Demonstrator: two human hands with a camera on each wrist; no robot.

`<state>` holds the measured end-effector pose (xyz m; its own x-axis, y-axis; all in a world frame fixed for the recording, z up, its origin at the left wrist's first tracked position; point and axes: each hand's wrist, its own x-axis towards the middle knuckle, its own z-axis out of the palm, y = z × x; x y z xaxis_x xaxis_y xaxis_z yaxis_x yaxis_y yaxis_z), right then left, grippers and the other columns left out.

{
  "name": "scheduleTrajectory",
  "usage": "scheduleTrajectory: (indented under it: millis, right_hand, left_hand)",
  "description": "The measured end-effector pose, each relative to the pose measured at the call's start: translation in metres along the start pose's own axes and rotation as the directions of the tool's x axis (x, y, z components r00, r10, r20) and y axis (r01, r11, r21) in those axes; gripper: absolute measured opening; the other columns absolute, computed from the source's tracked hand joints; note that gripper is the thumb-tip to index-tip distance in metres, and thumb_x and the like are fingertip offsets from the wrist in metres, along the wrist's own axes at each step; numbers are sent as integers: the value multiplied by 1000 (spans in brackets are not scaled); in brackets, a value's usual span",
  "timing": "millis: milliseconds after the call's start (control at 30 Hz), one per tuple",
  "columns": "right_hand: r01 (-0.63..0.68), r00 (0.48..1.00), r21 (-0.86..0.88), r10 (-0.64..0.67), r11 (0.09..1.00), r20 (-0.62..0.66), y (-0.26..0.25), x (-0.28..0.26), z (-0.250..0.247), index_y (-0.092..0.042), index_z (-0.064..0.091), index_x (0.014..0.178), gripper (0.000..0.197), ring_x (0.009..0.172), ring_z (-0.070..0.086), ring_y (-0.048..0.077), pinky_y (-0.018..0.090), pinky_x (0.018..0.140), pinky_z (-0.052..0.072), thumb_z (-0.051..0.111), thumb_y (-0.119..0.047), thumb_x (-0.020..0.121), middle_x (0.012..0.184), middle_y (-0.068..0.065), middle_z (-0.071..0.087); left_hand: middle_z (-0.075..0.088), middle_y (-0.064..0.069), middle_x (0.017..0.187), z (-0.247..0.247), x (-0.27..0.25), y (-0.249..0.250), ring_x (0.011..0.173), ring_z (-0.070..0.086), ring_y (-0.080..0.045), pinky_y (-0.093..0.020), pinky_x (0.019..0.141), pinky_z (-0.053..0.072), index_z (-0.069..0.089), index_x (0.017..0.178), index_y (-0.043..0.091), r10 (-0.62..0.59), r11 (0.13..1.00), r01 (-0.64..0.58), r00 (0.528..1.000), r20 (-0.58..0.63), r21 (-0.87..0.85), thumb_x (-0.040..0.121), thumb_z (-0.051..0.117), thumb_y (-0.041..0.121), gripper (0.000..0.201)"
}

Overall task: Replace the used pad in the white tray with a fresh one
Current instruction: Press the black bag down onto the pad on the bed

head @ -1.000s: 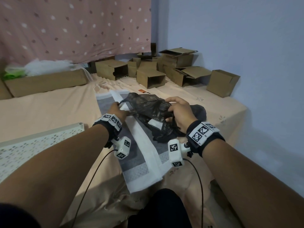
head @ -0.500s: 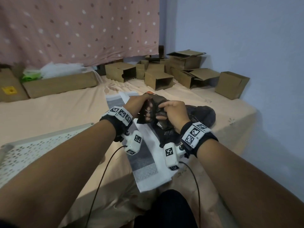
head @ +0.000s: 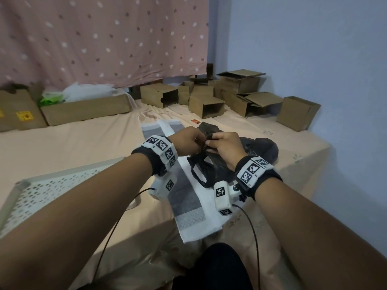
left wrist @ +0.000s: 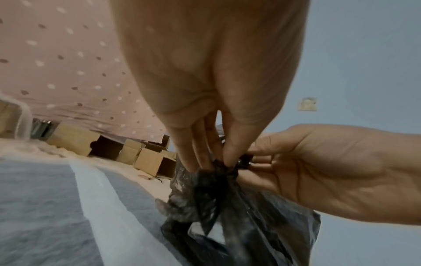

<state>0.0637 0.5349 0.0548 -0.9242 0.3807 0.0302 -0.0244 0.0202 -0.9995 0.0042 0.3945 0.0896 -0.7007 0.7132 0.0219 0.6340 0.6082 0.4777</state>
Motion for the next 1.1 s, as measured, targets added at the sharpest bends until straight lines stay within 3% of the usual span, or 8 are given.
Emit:
scheduleTrajectory:
  millis: [167,300,400,533,700,867,967,1100]
  right_hand:
    - [-17,995,119,28,993,-97,-2,-1,-2,0,67,88,7,87,69,32,34,68,63,65,7,89,93,19,66]
    - [-56,998,195,61,979,-23,-2,2,-9,3,67,100,12,92,70,36,46,78,61,60,5,90,95,23,68]
    - [-104,993,216,89,971,79,-3,1,-11,6,66,106,19,93,69,34,46,79,61,54,4,92,95,22,68]
    - [-160,984,223,136,962,117,-4,-4,-11,-6,64,88,15,64,58,20,23,40,40,52,2,91,77,12,60]
    - [-174,984,181,165,968,64,2,-4,-19,-7,65,87,11,59,54,21,19,39,32,58,-12,93,78,14,59]
    - [-130,988,292,148,947,-40,-5,0,-27,-12,70,85,34,68,65,27,31,61,42,59,-44,87,87,16,71]
    - [-87,989,311,119,947,-86,-10,-1,-26,-6,72,96,22,76,66,32,34,67,43,65,-22,82,89,20,70]
    - [24,988,-1,-24,1000,-154,-11,-3,-29,-14,72,95,19,72,69,17,21,50,47,56,-5,93,86,4,72]
  left_hand:
    - [44,-8,129,3,2,-8,124,48,-32,-34,91,49,47,130,19,40,999,-36,972,-231,24,73,70,-6,66]
    - [-7,-10,167,11,0,-14,154,-4,-33,-52,124,14,-16,157,28,71,928,-52,997,-38,368,65,90,20,141]
    - [-12,-9,167,22,0,-18,153,-14,-31,-55,124,0,-12,158,25,104,866,-111,994,42,488,53,92,55,150]
    - [23,-8,164,31,4,-19,154,4,-30,-53,124,12,26,153,16,230,932,-201,971,-64,303,75,83,42,101]
    - [65,-9,121,30,5,-17,123,55,-31,-46,101,46,65,114,14,260,961,-237,951,-170,144,93,58,18,23]
    - [68,-12,126,32,8,-5,120,59,-29,-44,101,46,73,95,22,-95,951,-17,934,-344,-309,96,52,34,24]
    - [64,-5,84,28,10,13,86,57,-21,-33,77,44,67,93,9,-212,857,-16,901,-380,-515,99,50,33,30]
    - [64,-2,100,22,11,22,92,58,-12,-24,78,42,61,109,14,-274,697,-193,818,-505,-690,105,41,24,23]
